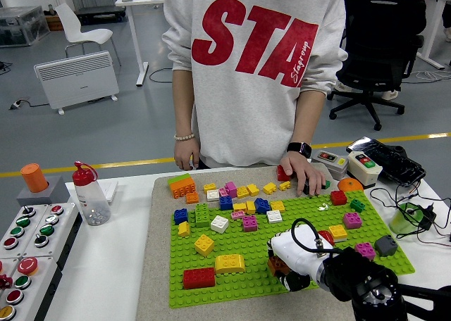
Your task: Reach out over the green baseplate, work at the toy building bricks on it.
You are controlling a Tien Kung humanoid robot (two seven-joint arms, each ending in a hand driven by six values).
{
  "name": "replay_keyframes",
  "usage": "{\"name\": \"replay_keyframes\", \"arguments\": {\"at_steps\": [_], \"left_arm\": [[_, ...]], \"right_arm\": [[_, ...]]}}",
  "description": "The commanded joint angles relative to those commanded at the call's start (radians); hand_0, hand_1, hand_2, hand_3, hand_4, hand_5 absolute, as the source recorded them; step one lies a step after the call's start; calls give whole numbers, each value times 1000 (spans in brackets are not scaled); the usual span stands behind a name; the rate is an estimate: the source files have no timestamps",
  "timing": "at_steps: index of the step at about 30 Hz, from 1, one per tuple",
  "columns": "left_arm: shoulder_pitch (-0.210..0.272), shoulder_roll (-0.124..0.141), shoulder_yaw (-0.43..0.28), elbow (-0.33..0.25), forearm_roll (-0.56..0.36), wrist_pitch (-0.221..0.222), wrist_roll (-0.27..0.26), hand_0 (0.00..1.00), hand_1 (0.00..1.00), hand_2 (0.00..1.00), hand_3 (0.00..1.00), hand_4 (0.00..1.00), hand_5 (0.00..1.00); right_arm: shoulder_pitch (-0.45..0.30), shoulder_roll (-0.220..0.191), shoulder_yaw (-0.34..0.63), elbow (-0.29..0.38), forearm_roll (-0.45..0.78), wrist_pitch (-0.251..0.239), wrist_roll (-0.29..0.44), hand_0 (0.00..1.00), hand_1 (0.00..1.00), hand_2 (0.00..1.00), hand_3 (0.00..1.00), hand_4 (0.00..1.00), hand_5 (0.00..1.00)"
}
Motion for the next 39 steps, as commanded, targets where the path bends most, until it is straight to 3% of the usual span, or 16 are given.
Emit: {"name": "replay_keyframes", "arguments": {"at_steps": [39], "left_arm": [[-7, 2, 6, 0, -10, 2, -3, 651, 690, 665, 562, 281, 998]], "right_arm": [[-3, -11, -1, -4, -6, 14, 0, 722, 754, 798, 541, 525, 262]]}}
